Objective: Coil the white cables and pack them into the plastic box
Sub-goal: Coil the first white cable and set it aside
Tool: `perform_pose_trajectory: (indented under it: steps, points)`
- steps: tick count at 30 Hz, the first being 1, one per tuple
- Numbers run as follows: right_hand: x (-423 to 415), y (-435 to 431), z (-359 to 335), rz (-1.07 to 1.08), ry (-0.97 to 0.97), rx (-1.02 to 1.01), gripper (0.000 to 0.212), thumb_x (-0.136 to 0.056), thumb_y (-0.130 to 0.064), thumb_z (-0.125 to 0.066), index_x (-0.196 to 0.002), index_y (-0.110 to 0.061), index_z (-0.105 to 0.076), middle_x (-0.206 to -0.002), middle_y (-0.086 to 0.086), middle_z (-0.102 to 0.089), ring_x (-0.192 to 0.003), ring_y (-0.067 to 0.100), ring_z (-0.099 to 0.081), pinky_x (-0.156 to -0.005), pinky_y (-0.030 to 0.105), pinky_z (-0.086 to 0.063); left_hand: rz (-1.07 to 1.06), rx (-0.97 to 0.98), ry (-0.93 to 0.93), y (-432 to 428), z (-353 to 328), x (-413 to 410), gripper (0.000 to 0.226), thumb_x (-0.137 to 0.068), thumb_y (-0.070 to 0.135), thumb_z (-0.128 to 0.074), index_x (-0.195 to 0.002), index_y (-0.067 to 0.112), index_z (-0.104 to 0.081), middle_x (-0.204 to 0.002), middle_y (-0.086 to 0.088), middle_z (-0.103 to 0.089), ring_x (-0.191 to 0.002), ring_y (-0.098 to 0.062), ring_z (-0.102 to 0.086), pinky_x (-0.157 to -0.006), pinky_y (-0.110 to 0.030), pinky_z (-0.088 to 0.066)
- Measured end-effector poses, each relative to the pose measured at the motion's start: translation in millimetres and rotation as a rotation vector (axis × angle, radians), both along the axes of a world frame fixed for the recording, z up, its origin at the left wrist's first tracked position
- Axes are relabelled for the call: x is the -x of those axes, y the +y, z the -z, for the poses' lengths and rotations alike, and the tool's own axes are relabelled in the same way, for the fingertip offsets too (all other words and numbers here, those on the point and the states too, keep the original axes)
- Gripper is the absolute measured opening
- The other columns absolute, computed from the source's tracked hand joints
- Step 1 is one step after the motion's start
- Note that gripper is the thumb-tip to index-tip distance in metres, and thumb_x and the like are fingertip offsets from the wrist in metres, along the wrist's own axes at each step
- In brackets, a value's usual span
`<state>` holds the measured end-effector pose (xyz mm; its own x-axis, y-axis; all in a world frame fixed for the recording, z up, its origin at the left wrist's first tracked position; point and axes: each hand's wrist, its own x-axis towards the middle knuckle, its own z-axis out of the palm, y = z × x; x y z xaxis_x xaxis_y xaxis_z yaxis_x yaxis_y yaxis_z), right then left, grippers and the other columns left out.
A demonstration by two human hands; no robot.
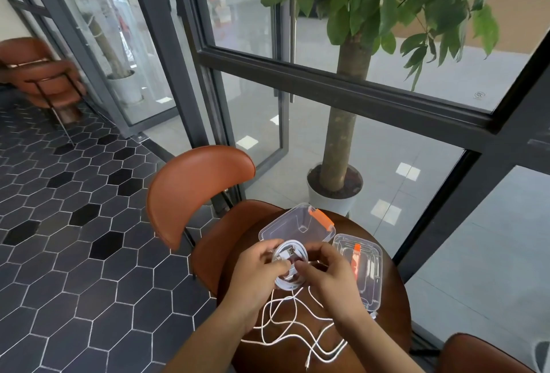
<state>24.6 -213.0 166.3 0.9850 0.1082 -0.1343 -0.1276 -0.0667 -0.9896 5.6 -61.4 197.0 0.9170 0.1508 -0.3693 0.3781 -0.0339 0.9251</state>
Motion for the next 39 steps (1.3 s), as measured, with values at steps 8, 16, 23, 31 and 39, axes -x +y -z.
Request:
perform_pose_trajectory:
  steps: [8,16,23,31,39]
  points:
    - [-11,7,12,-0.061,0.092,0.112,0.008,-0.093,-0.010,-0.069,-0.097,-0.011,-0.076,-0.078,0.001,-0.076,-0.057,0.003,-0.068,-0.054,0.015,-0.051,-0.063,0.048,0.080,18,24,-6,0.036,-0.092,-0.004,-0.055,-0.114,0.018,-0.073,-0.104,-0.003,-0.077,-0.090,-0.017,-0.076,-0.083,-0.037,-0.062]
    - [-30,46,74,-0.146,0.210,0.310,0.007,-0.089,-0.010,-0.071,-0.090,-0.013,-0.077,-0.076,0.006,-0.078,-0.066,0.025,-0.077,-0.070,0.047,-0.065,-0.264,0.037,0.175,54,90,-2,0.029,-0.090,-0.004,-0.064,-0.115,0.009,-0.070,-0.105,-0.009,-0.074,-0.096,-0.023,-0.072,-0.073,-0.032,-0.061]
    - [-41,101,145,-0.259,0.291,0.527,0.006,-0.086,-0.022,-0.071,-0.082,-0.021,-0.075,-0.067,-0.001,-0.077,-0.056,0.016,-0.074,-0.065,0.043,-0.065,-0.408,0.085,0.321,96,159,-3,0.026,-0.084,-0.011,-0.067,-0.105,0.003,-0.070,-0.098,-0.015,-0.073,-0.092,-0.029,-0.071,-0.079,-0.042,-0.062]
    - [-81,172,222,-0.293,0.357,0.717,0.008,-0.079,-0.021,-0.067,-0.083,-0.021,-0.074,-0.077,0.000,-0.075,-0.084,0.025,-0.073,-0.075,0.031,-0.056,-0.398,-0.051,0.362,158,286,-38,0.016,-0.064,0.010,-0.075,-0.073,0.024,-0.075,-0.085,-0.013,-0.077,-0.084,-0.033,-0.075,-0.083,-0.054,-0.061]
    - [-108,195,282,-0.303,0.346,0.915,0.021,-0.090,-0.015,-0.056,-0.102,-0.020,-0.073,-0.104,0.005,-0.075,-0.100,0.030,-0.069,-0.081,0.032,-0.051,-0.243,-0.292,0.349,174,342,-73,0.027,-0.080,0.002,-0.069,-0.082,0.028,-0.076,-0.091,-0.007,-0.078,-0.087,-0.030,-0.074,-0.083,-0.050,-0.061]
